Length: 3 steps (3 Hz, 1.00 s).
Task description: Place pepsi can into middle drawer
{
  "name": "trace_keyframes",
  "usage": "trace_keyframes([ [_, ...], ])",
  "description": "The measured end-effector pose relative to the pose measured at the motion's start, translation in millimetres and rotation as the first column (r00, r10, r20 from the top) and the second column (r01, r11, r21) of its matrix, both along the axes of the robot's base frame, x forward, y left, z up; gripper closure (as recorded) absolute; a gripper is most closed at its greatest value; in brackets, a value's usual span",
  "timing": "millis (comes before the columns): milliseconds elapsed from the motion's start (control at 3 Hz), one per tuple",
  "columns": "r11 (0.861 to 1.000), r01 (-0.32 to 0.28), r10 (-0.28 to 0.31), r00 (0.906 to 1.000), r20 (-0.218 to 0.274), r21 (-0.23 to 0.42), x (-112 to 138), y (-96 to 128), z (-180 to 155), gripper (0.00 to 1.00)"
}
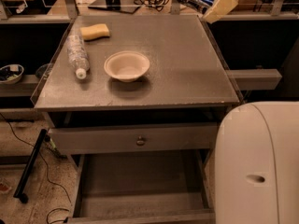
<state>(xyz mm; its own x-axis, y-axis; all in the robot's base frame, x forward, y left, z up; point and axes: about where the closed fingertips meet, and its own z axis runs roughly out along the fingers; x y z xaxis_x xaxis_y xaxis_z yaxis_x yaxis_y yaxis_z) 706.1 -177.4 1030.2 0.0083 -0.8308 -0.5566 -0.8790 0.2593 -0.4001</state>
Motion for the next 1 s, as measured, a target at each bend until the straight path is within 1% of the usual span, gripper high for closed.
trace_keyframes([
  [333,1.000,0.001,-0.001,1.0000,0.004,0.007,4,2,-2,1.00],
  [667,1.000,-0.009,0.009,0.9999,0.013,0.017,-10,-13,5,1.00],
  [1000,1.000,-0.013,0.012,0.9996,0.025,0.015,-32,-29,21,1.00],
])
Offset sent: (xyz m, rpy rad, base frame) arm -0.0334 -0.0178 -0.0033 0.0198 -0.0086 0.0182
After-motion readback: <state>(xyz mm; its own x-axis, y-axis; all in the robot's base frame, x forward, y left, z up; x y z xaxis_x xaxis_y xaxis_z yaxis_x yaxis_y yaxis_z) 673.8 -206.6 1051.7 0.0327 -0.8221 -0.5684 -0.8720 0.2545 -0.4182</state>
